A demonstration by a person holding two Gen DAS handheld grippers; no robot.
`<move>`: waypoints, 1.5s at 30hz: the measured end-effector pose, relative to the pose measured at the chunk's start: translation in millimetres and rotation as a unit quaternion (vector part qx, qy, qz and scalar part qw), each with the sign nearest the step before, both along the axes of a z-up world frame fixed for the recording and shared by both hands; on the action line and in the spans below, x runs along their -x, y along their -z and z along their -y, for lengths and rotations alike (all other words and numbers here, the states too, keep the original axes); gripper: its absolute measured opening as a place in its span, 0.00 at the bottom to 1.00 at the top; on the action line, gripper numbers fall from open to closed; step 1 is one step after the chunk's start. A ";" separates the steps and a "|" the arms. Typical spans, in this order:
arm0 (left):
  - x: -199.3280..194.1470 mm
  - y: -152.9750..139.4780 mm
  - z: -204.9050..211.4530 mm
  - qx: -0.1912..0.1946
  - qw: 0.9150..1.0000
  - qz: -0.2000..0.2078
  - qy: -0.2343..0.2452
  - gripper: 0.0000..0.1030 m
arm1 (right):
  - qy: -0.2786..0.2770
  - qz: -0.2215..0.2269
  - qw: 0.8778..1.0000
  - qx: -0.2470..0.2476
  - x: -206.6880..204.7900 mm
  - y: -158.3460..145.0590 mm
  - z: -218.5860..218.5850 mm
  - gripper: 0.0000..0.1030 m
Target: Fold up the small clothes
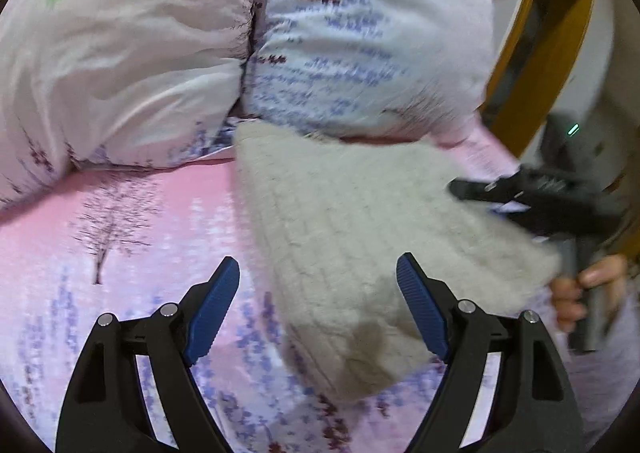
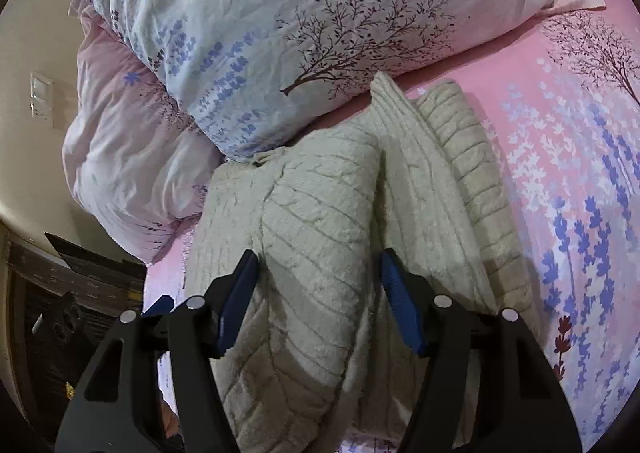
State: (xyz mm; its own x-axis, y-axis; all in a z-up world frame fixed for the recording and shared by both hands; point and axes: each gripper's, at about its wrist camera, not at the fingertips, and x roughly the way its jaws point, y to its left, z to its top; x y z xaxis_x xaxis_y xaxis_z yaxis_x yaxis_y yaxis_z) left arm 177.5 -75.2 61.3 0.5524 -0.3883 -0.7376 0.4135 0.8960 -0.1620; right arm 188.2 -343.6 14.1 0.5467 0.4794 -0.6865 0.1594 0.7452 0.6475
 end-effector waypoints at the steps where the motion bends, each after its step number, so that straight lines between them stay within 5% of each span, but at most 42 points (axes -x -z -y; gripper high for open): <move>1: 0.0 2.2 1.9 -0.011 1.000 0.001 -0.005 0.80 | 0.001 -0.001 1.000 0.007 -0.1 0.0 -1.9 0.58; 4: -0.5 4.9 6.8 -0.032 0.999 0.000 -0.018 0.81 | -0.008 0.003 1.000 0.009 -1.6 0.1 -9.0 0.28; 6: 0.3 4.5 12.4 -0.049 0.998 0.011 -0.023 0.82 | -0.013 0.013 1.000 0.013 -1.9 -0.9 -13.6 0.19; 16: 1.8 4.1 16.2 -0.064 0.997 0.023 -0.026 0.85 | -0.007 0.072 0.995 0.073 7.2 -28.5 -13.7 0.14; 28: 2.2 3.9 22.3 -0.034 0.999 0.011 0.001 0.88 | 0.037 0.125 0.983 0.126 15.0 -66.5 13.7 0.12; 32: 2.8 8.5 26.7 -0.039 0.999 0.008 0.012 0.88 | 0.053 0.147 0.979 0.131 24.2 -73.0 23.8 0.12; 37: 0.5 14.5 30.5 -0.043 0.999 -0.005 0.019 0.88 | 0.050 0.030 0.982 0.178 11.1 -23.2 28.4 0.21; 41: 7.4 12.3 21.2 -0.045 0.998 0.000 0.042 0.88 | 0.087 0.049 0.986 0.136 40.9 -35.5 50.5 0.53; 45: 18.3 12.2 7.6 -0.053 0.996 0.001 0.071 0.88 | 0.061 0.057 0.994 0.067 70.9 -45.4 57.1 0.58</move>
